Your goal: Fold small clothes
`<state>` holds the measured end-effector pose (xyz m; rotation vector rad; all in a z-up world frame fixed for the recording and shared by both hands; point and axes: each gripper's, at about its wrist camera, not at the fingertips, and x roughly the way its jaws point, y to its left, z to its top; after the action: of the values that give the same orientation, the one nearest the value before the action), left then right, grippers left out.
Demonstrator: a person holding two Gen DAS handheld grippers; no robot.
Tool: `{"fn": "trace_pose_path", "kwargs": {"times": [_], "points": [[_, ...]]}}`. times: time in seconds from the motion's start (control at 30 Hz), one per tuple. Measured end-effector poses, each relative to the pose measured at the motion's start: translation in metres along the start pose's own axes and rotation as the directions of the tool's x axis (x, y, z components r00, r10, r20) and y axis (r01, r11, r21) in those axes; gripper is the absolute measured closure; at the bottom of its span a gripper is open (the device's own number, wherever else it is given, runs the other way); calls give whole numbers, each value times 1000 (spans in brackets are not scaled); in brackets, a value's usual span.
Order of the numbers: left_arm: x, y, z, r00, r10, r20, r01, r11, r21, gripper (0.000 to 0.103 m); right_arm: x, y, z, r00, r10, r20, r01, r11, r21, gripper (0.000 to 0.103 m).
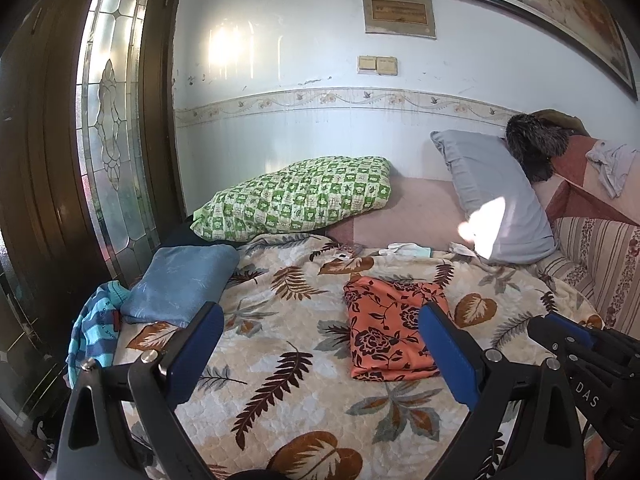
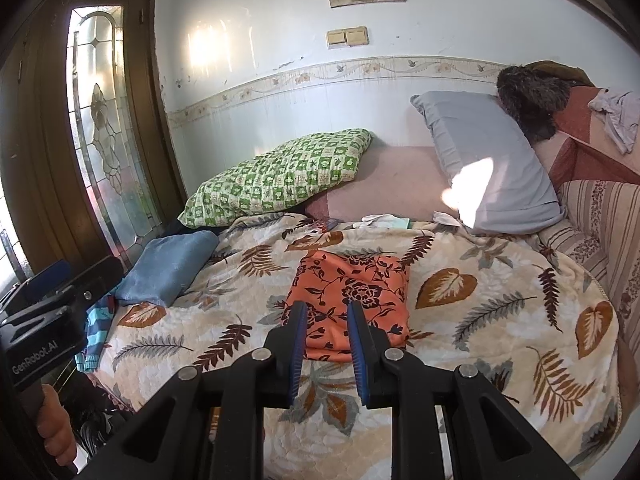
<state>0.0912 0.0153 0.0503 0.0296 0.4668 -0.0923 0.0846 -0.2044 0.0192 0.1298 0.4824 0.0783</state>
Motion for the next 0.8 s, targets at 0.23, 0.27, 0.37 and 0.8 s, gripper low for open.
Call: {"fn": "trace_pose_path", "kwargs": {"times": [0.23,0.27,0.37,0.8], "points": [[17,3,-6,999,-39,-36,38,999,-19,5,10,-2,-2,1000,-14,-16,14,1000,2,79],[20,3,-6,998,-40,-42,40,999,-19,5,11,-1,-3,1000,-17,-20,17,1000,1,79],[28,5,-8,998,-42,-56,41,999,-22,5,19,0,-3,999,-24,-35,23,1000,-2,79],[43,20,-3,997,-28,-78,26,999,-27,5,37,15,9,998,-24,-51,23,1000,-20,79]]}}
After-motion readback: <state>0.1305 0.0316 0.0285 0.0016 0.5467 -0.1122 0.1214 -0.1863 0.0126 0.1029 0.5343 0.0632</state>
